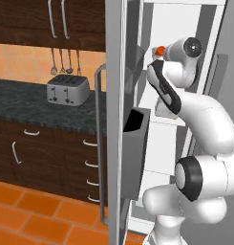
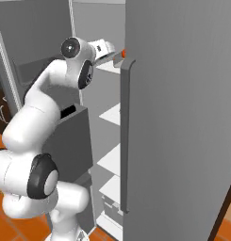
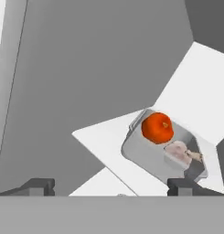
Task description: Take the meat container that has the chicken drumstick and place it on the second highest rack of the freezer. Then take the vegetable container that has the squash and garlic and place it on the highest rack of the freezer.
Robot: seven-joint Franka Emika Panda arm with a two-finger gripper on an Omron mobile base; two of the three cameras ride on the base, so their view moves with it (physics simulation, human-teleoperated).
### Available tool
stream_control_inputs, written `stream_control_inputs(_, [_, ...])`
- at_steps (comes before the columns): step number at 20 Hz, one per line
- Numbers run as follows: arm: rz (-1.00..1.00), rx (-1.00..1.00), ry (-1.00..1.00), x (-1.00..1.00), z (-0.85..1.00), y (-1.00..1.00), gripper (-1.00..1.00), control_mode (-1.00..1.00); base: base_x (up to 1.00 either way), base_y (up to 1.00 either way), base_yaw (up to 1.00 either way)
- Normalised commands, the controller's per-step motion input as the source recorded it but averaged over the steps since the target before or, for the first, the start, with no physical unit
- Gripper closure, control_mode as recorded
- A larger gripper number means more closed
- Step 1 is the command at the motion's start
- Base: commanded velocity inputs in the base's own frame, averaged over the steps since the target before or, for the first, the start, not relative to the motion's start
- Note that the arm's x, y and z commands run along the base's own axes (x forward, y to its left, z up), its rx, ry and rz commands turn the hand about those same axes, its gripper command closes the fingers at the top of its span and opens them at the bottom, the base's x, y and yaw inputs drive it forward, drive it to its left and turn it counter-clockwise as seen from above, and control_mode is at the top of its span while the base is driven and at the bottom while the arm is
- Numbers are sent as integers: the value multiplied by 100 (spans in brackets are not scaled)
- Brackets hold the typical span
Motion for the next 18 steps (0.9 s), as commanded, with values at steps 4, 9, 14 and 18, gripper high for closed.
stream_control_inputs(4, [-14, 0, -15, -100, 0, -2, -100, -100, 0, 0, 0])
stream_control_inputs(9, [-2, 0, -5, -100, 20, -13, -100, -100, 0, 0, 0])
stream_control_inputs(14, [0, 6, -1, -100, 8, -18, -100, -100, 0, 0, 0])
stream_control_inputs(18, [0, 8, 0, -100, 0, -12, -100, -100, 0, 0, 0])
